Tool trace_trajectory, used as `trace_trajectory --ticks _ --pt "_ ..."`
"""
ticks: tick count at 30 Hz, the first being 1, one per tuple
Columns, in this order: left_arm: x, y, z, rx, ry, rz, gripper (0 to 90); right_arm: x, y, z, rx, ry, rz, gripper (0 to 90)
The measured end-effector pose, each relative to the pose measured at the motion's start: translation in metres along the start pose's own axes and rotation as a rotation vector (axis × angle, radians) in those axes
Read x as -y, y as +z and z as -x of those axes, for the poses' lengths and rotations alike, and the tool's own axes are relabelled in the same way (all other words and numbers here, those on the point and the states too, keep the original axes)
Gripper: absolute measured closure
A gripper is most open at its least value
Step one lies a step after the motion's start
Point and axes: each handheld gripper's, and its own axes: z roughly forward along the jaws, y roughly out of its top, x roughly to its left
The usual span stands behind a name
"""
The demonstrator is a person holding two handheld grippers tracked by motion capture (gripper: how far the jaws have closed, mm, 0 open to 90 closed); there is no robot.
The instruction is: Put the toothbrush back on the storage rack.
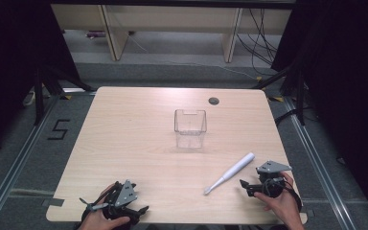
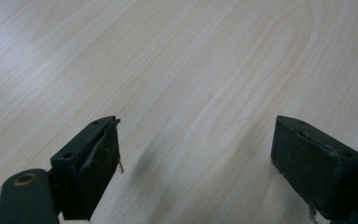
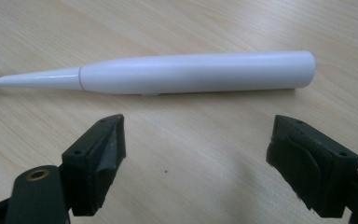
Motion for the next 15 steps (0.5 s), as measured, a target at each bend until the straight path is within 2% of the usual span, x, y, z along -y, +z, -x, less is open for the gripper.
trace_trajectory --ticks 1,2,6,7,9,10,11,12,15 --pt "0.000 0.000 0.000 0.000 0.000 0.000 15.1 0.000 0.000 0.000 0.000 0.000 0.000 19.5" --pt "0.000 0.000 0.000 -0.005 0.004 -0.004 15.1 -0.001 0.000 0.003 0.019 -0.046 0.018 19.6" --pt "0.000 0.000 0.000 -0.005 0.002 -0.002 15.1 -0.002 -0.001 0.002 0.001 -0.018 0.011 22.4" --pt "0.000 0.000 0.000 -0.005 -0.006 0.004 15.1 -0.002 -0.001 0.000 -0.016 0.015 -0.008 23.8" --pt "0.000 0.000 -0.001 -0.005 0.004 -0.004 15.1 -0.003 0.001 0.006 -0.010 -0.043 0.022 23.2" --pt "0.000 0.001 0.000 -0.005 -0.006 0.004 15.1 -0.004 -0.001 0.005 0.005 -0.026 0.022 23.6" --pt "0.000 0.001 0.000 -0.005 -0.006 0.004 15.1 -0.005 -0.001 0.007 0.013 -0.037 0.047 24.4" --pt "0.000 0.001 0.000 -0.005 -0.006 0.004 15.1 -0.008 -0.003 0.007 0.018 -0.021 0.051 27.3" --pt "0.000 0.000 -0.001 -0.005 0.003 -0.003 15.1 -0.010 -0.003 0.008 0.014 -0.014 0.056 30.7"
